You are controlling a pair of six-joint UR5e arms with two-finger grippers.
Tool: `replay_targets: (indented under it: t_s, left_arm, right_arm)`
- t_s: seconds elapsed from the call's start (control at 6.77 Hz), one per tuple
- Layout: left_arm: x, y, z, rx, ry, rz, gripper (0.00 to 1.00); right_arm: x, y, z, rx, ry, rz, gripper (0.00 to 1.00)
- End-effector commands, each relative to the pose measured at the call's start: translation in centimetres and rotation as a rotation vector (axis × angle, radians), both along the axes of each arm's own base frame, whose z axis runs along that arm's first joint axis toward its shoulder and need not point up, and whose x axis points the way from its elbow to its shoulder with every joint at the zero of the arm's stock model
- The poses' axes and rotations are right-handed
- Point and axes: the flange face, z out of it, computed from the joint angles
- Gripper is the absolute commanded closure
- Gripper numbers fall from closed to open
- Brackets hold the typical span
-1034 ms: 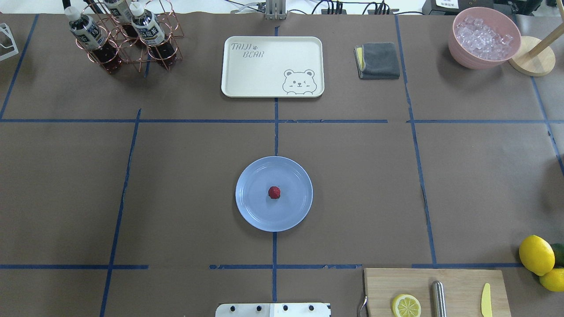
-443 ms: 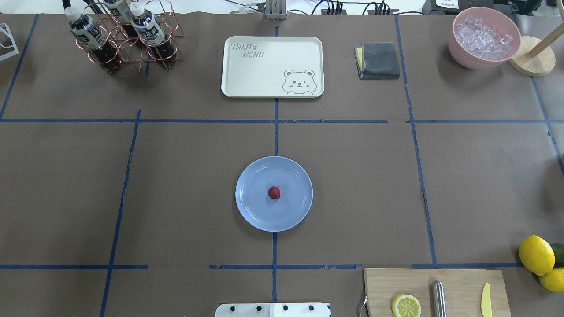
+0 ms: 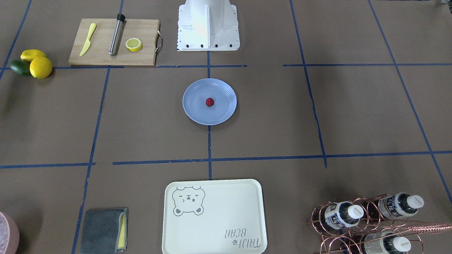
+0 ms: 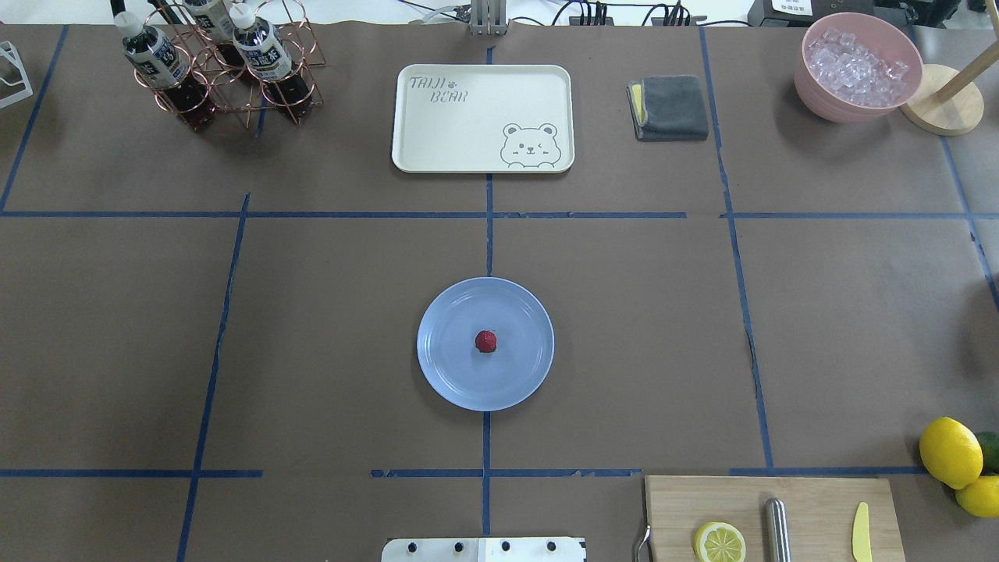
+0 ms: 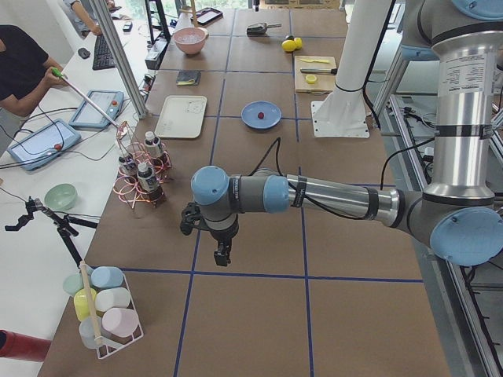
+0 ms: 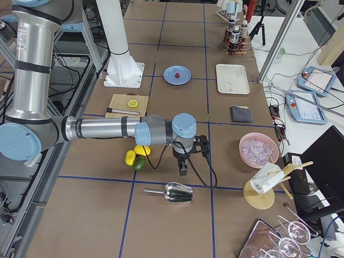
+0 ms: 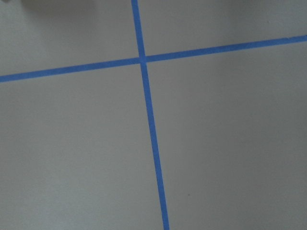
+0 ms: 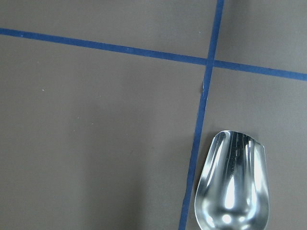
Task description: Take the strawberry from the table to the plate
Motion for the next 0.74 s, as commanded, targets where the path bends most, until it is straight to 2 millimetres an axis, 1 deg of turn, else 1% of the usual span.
replay_targets:
  t_s: [0.0, 0.3, 0.44, 0.59]
  left_arm:
    - [-0.1, -1.0, 0.0, -0.017, -0.019, 0.000, 0.00]
    - [-0.1, -0.5, 0.9, -0.029, -0.018, 0.001, 0.00]
    - [-0.3, -0.5, 0.7, -0.004, -0.017, -0.002, 0.00]
    - [-0.4, 1.1, 1.6, -0.007, -0.017, -0.001, 0.00]
  right_arm:
    - [0.0, -0.1, -0.1, 0.001, 0.000, 0.000, 0.00]
    - [0.0, -0.5, -0.2, 0.005, -0.001, 0.001, 0.00]
    - [0.0, -0.4, -0.3, 0.006, -0.001, 0.001, 0.00]
    - [0.0, -0.3, -0.4, 0.008, -0.001, 0.001, 0.00]
